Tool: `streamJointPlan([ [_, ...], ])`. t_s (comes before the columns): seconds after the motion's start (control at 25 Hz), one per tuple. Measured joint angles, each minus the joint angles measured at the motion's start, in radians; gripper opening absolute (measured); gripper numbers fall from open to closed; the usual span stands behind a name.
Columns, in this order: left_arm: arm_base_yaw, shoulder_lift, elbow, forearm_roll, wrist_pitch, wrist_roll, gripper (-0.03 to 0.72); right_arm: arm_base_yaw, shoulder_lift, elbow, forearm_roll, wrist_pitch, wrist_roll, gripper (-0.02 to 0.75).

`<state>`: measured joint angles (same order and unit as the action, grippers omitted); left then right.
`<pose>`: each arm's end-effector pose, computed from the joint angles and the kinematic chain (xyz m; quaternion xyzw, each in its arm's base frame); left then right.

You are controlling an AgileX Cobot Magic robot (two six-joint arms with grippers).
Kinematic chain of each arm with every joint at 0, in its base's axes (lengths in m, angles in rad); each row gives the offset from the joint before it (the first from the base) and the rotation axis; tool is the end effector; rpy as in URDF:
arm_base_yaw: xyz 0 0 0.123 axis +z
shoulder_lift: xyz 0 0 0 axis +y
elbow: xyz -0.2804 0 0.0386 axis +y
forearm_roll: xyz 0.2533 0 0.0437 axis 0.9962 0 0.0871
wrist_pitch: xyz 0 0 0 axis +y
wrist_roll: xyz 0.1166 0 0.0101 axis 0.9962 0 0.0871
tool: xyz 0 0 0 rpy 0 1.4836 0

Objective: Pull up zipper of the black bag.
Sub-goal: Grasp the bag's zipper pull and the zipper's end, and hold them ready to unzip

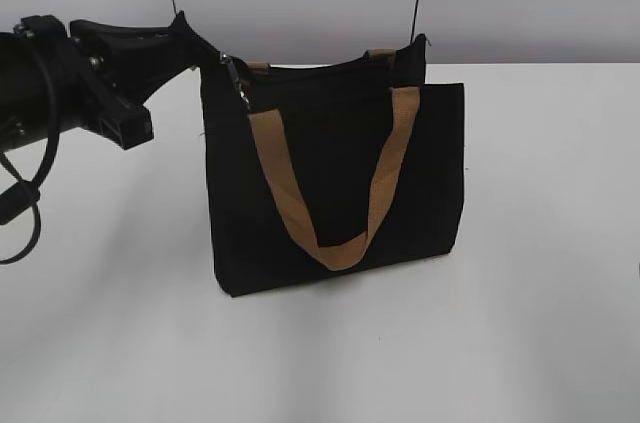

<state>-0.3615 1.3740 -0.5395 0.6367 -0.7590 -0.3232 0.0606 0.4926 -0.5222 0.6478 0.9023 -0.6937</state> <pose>0.2560 -0.1480 0.2369 0.3256 0.6615 -0.2173 0.6397 0.1001 0.0616 0.2765 -0.2420 0.8462 0.1781 0.4400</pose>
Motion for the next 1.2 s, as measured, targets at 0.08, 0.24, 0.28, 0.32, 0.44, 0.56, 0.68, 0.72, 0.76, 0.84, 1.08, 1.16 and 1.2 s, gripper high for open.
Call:
streamJointPlan([
  [0.08,0.000,0.000,0.000,0.009,-0.004,-0.006,0.015,0.015,0.045,0.000,0.083,-0.034,-0.075,0.411],
  [0.24,0.000,0.000,0.000,0.014,-0.004,-0.009,0.015,0.073,0.155,0.000,0.198,-0.078,-0.219,0.411],
  [0.28,0.000,0.000,0.000,0.015,-0.005,-0.009,0.015,0.088,0.189,0.000,0.226,-0.085,-0.245,0.411],
  [0.32,0.000,0.000,0.000,0.015,-0.005,-0.009,0.015,0.103,0.219,0.000,0.253,-0.090,-0.275,0.411],
  [0.44,0.000,0.000,0.000,0.016,-0.005,-0.009,0.015,0.144,0.346,-0.001,0.337,-0.102,-0.355,0.411],
  [0.56,0.000,0.000,0.000,0.018,-0.006,-0.009,0.015,0.180,0.439,-0.001,0.427,-0.107,-0.447,0.411],
  [0.68,0.000,0.000,0.000,0.018,-0.006,-0.009,0.015,0.213,0.511,-0.012,0.521,-0.124,-0.565,0.406],
  [0.72,0.000,0.000,0.000,0.018,-0.006,-0.009,0.015,0.223,0.532,-0.027,0.544,-0.127,-0.605,0.399],
  [0.76,0.000,0.000,0.000,0.018,-0.006,-0.009,0.015,0.234,0.557,-0.043,0.561,-0.127,-0.642,0.389],
  [0.84,0.000,0.000,0.000,0.018,-0.006,-0.009,0.015,0.253,0.608,-0.092,0.583,-0.132,-0.697,0.369],
  [1.08,0.000,0.000,0.000,0.017,-0.007,-0.009,0.015,0.306,0.771,-0.254,0.595,-0.190,-0.805,0.354],
  [1.16,0.000,0.000,0.000,0.017,-0.007,-0.009,0.015,0.328,0.825,-0.310,0.597,-0.213,-0.829,0.354],
  [1.2,0.000,0.000,0.000,0.017,-0.006,-0.009,0.015,0.337,0.855,-0.340,0.600,-0.225,-0.841,0.352],
])
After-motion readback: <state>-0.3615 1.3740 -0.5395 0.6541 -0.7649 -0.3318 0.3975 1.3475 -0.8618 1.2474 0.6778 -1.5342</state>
